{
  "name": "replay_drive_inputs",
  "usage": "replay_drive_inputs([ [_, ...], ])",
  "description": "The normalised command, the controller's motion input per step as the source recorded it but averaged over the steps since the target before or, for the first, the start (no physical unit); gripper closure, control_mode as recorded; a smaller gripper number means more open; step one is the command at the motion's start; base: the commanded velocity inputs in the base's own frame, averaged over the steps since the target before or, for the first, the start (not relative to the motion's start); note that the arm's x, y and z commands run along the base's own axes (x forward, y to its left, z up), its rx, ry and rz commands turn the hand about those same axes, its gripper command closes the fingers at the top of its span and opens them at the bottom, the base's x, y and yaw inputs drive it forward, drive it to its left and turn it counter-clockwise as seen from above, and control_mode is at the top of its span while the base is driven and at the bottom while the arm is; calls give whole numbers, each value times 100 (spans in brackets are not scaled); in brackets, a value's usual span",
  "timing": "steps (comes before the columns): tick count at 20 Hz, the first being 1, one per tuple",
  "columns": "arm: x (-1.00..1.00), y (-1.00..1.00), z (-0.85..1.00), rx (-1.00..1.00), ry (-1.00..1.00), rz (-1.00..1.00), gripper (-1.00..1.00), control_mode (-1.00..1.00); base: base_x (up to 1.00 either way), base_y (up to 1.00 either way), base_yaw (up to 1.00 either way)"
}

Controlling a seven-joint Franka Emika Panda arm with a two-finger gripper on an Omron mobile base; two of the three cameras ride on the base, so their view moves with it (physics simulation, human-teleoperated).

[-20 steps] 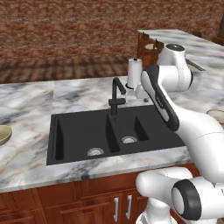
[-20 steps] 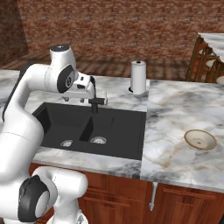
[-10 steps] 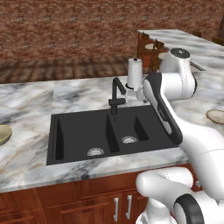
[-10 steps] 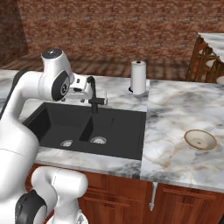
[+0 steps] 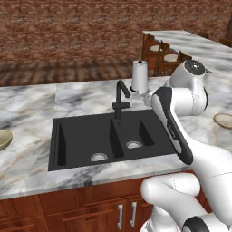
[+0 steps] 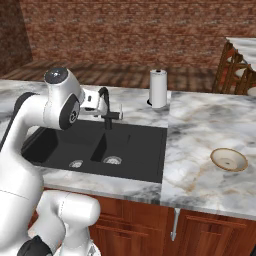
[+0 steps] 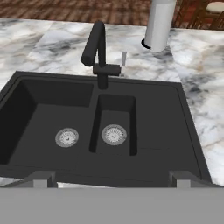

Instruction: Rinse each bowl for a few seconds and place them down in the sink or on the counter.

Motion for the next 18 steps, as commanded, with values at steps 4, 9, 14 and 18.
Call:
replay_drive_inputs([
  [4, 0, -14, 0, 0, -16, 5, -100, -100, 0, 0, 0],
  [9, 0, -14, 0, 0, -17, 6, -100, -100, 0, 0, 0],
  [14, 2, -15, -3, 0, -13, 8, -100, -100, 0, 0, 0],
  [18, 7, -10, -8, 0, -12, 10, -100, -100, 0, 0, 0],
])
